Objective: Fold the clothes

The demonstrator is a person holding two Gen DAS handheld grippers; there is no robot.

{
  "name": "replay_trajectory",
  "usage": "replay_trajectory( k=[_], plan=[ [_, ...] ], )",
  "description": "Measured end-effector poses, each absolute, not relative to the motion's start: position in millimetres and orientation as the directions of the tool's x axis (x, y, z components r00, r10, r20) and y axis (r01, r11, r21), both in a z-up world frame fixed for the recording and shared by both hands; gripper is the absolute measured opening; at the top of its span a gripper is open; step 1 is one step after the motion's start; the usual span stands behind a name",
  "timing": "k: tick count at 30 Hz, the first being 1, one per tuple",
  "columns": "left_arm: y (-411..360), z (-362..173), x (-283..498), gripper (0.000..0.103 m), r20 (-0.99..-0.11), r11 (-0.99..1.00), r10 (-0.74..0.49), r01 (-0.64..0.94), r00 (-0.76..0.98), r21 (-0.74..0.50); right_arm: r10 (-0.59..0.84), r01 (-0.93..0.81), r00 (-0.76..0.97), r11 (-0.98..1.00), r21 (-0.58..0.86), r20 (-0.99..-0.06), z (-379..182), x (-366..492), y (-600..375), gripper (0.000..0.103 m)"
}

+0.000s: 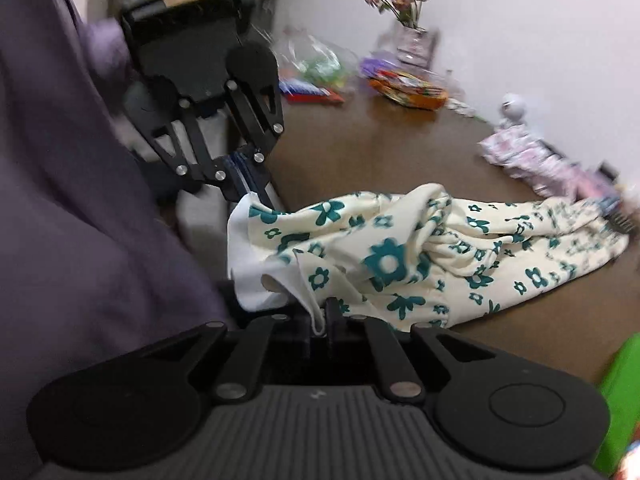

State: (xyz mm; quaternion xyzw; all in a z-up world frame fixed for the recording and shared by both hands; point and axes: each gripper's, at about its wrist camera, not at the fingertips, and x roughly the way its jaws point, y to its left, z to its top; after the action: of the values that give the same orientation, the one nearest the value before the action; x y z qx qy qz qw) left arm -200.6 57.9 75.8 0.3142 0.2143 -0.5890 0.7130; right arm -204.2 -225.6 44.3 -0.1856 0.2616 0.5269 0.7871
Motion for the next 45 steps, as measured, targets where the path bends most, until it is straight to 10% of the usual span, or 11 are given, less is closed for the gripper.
replay_trajectory(
  k=[7, 15, 19, 23, 28, 34, 37, 45],
  plan=[
    [60.3, 123.6, -89.0, 0.003, -0.483, 0.222, -0.858, 0.974, 0.174, -0.043, 0.775, -0.797, 0.457, 0.575, 0.186, -0.436, 78.7, -117.8, -265.5, 0.006],
    [29.1, 69.9, 49.1, 0.005, -0.570, 0.596, -0.745, 0.730, 0.347, -0.334, 0.435, -0.427, 0.655, 0.888, 0.173, -0.618, 46.1, -20.1, -227.8, 0.006],
    [35.6, 49.3, 56.4, 0.031, -0.620, 0.683, -0.682, 0.642, 0.389, -0.348, 0.300, -0.343, 0.679, 0.937, 0.072, -0.670, 20.2, -1.7, -206.8, 0.016],
    [65.2, 70.7, 39.1, 0.049, -0.577, 0.745, -0.637, 0.602, 0.511, -0.288, 0.275, -0.292, 0.768, 0.954, 0.065, -0.579, 44.5, -30.1, -226.1, 0.049],
    [75.1, 95.6, -26.9, 0.072, -0.487, 0.762, -0.632, 0.598, 0.603, -0.248, 0.383, -0.332, 0.762, 0.923, 0.192, -0.522, 63.0, -79.1, -254.4, 0.050],
    [46.8, 57.3, -46.7, 0.046, -0.575, 0.823, -0.550, 0.511, 0.606, -0.249, 0.485, -0.337, 0.672, 0.873, 0.352, -0.560, 21.6, -88.2, -247.0, 0.052],
    [56.0, 42.8, -50.6, 0.022, -0.560, 0.800, -0.598, 0.466, 0.573, -0.378, 0.539, -0.323, 0.663, 0.832, 0.451, -0.519, 12.4, -79.9, -244.3, 0.027],
    [67.4, 18.7, -81.2, 0.018, -0.514, 0.797, -0.598, 0.393, 0.615, -0.458, 0.533, -0.343, 0.648, 0.842, 0.416, -0.544, -1.6, -77.2, -228.5, 0.014]
  ],
)
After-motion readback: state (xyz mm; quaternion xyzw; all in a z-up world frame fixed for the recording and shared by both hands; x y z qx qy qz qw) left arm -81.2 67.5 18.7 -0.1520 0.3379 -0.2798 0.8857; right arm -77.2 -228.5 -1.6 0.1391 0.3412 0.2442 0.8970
